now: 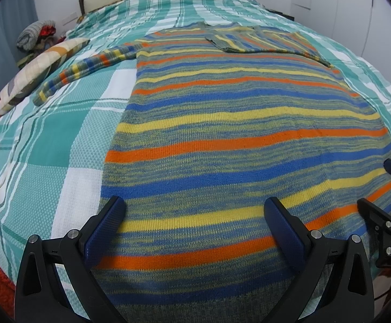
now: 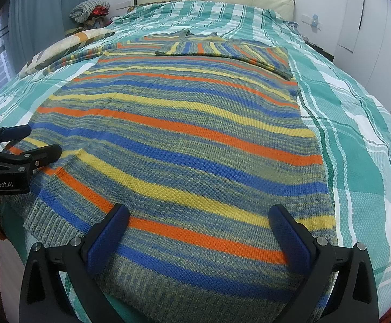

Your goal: Fold small clothes

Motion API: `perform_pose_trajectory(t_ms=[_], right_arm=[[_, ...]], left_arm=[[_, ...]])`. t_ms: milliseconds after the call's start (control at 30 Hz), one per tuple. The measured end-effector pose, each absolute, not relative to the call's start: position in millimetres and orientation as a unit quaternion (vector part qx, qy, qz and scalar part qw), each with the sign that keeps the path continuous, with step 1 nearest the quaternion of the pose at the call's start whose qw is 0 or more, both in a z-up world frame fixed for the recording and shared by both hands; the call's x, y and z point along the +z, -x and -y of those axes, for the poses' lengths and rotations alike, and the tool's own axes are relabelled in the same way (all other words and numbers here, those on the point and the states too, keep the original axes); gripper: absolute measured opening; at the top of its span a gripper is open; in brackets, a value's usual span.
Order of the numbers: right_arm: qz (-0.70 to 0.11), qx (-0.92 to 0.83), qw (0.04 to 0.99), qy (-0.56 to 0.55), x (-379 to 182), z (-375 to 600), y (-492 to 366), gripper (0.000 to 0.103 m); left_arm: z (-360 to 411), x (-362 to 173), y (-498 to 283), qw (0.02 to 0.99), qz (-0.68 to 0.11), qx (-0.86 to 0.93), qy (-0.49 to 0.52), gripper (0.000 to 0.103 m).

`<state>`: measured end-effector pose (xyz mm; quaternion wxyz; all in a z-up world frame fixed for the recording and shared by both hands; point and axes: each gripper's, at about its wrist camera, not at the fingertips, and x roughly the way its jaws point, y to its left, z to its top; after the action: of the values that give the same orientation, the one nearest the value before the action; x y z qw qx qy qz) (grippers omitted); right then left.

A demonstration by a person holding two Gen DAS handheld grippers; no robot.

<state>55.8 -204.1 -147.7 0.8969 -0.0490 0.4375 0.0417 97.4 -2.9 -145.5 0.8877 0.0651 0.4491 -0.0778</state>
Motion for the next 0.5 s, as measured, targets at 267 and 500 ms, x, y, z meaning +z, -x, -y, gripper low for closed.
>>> perform_pose_trajectory(t_ms=[267, 500], right_arm=[[-0.444, 0.04, 0.894, 0.048, -147, 203, -57, 0.103], [-0.457, 0.038, 0.887, 0.05, -145, 202, -60, 0.103]], left_arm=[[2, -144, -96, 0.879, -0.465, -0.081, -0.065, 0.103], [-28, -106, -106, 0.872, -0.479, -0.097, 0.035, 0.102]])
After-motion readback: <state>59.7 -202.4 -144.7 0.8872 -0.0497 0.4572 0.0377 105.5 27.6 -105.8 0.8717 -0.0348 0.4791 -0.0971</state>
